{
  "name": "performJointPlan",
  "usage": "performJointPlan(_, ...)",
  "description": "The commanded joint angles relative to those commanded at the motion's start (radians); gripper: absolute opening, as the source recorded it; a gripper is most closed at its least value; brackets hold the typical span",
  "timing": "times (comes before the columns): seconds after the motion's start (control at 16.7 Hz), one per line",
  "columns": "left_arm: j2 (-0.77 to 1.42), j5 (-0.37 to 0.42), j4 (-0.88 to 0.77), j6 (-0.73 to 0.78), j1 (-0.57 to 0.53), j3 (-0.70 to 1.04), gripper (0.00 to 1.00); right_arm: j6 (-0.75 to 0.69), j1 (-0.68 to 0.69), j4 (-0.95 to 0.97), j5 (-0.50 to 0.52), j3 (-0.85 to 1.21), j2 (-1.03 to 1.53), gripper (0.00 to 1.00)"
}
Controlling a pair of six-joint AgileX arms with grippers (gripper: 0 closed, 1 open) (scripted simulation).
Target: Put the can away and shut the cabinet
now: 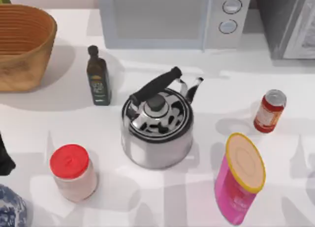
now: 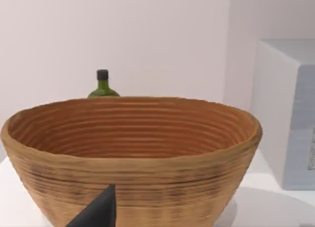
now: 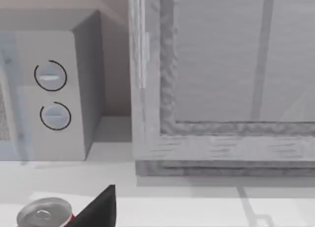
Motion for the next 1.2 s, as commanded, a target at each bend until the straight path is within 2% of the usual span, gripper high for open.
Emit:
performJointPlan(0.24,0.000,0.000,0.000,0.000,0.000,0.000,1.00,0.001,0.006,0.012,0.005,-0.002,0.025,1.00)
performJointPlan(0.54,0.000,0.000,0.000,0.000,0.000,0.000,1.00,0.010,0.061,0.137,0.051,0.001,0.227,1.00)
performJointPlan(0.84,0.000,0.000,0.000,0.000,0.000,0.000,1.00,0.023,0.168,0.377,0.119,0.029,0.554,1.00)
performJointPlan(1.2,0.000,0.000,0.000,0.000,0.000,0.000,1.00,0.049,0.326,0.755,0.224,0.086,1.034,1.00)
